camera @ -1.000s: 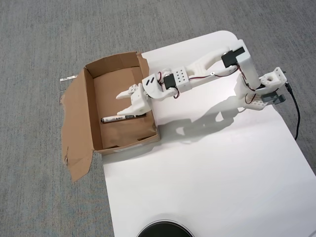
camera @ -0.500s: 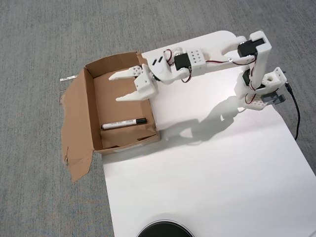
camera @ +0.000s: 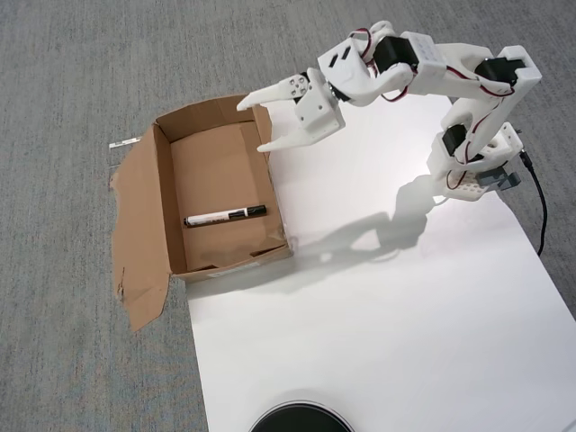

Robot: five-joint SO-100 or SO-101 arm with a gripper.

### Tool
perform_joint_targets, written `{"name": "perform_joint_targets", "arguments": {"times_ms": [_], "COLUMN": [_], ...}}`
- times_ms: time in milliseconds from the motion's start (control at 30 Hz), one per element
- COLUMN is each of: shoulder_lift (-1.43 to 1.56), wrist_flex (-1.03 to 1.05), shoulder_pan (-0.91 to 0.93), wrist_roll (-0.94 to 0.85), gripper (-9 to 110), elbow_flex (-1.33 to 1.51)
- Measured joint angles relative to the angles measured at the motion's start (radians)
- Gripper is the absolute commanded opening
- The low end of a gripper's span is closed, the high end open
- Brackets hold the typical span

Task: Grasp a pen and put it in the box.

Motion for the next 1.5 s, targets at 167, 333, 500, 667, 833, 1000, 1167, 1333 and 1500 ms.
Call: {"name": "perform_joint_targets", "arguments": {"times_ms": [167,333,500,667,833,1000,1167,1333,1500], "shoulder_lift": [0.1,0.166,0.199,0.253,0.284,0.36,0.382,0.454,0.459], "wrist_flex": [0.02,0.021,0.021,0.021,0.054,0.242,0.337,0.506,0.518], "shoulder_pan": [0.005,0.006,0.005,0.003,0.0,0.011,0.009,0.006,0.006], "wrist_roll": [0.0,-0.005,-0.005,0.0,0.002,0.002,0.003,0.008,0.008], "gripper": [23,23,23,23,23,23,23,23,23], "elbow_flex": [0.0,0.0,0.0,0.0,0.0,0.0,0.0,-0.002,-0.002]}}
